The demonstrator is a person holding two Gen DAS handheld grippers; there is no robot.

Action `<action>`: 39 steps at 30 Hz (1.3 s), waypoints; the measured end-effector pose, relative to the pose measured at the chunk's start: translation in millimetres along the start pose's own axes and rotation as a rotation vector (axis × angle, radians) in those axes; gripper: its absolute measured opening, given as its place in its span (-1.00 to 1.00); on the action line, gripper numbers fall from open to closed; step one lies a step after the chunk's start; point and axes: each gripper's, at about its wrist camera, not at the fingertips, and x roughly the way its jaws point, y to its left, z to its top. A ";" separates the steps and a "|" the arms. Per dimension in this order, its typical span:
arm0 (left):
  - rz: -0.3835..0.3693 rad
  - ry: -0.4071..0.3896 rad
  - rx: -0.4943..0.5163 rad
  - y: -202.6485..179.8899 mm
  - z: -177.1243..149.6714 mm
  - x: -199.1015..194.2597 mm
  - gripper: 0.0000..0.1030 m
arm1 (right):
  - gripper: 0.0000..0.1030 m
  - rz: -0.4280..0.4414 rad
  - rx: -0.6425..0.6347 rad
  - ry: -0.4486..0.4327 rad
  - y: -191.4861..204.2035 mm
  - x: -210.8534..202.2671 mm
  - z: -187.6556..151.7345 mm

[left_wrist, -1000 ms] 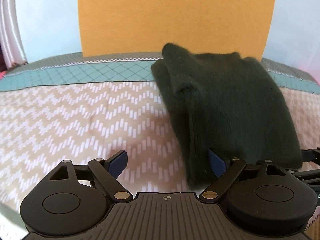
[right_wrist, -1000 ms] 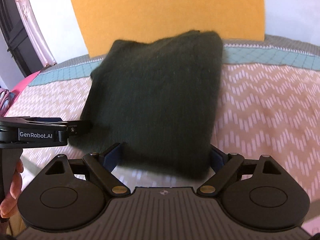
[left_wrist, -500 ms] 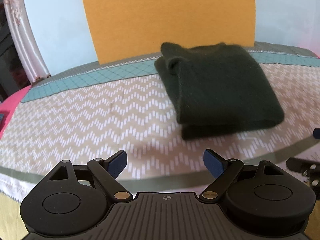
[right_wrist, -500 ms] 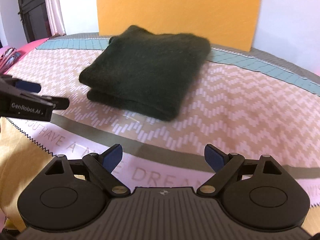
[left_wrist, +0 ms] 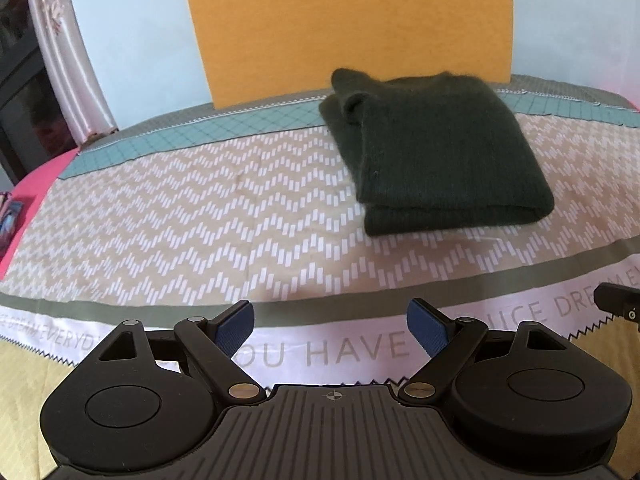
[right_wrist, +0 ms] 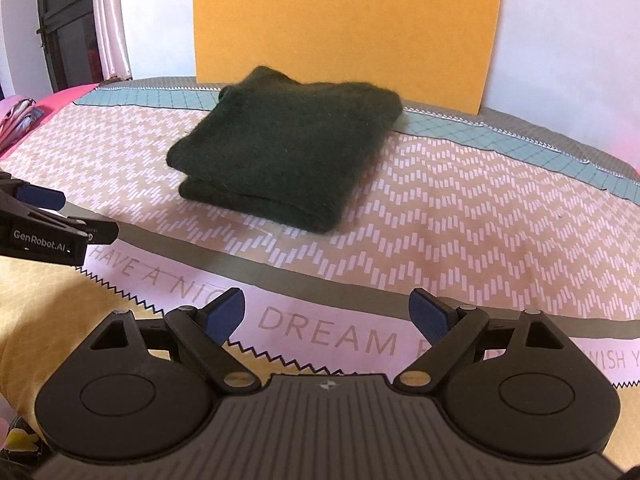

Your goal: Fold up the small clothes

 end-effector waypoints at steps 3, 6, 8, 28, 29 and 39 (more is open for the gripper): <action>0.012 0.001 -0.005 -0.5 -1.6 -3.2 1.00 | 0.77 0.003 -0.008 -0.011 2.5 -3.9 0.5; 0.015 -0.003 -0.013 0.1 -2.7 -7.0 1.00 | 0.77 0.007 -0.019 -0.020 5.7 -6.4 0.9; 0.019 -0.002 -0.015 0.1 -2.7 -7.7 1.00 | 0.77 0.009 -0.025 -0.023 7.8 -7.2 1.1; 0.013 0.009 -0.024 -1.2 -1.0 -11.5 1.00 | 0.83 0.001 -0.092 -0.081 20.7 -18.9 9.0; 0.012 0.008 -0.024 -1.5 -0.9 -12.0 1.00 | 0.84 0.000 -0.095 -0.087 21.4 -20.0 9.4; 0.010 0.012 -0.033 -1.3 -0.3 -13.5 1.00 | 0.86 -0.004 -0.108 -0.110 23.2 -24.9 10.3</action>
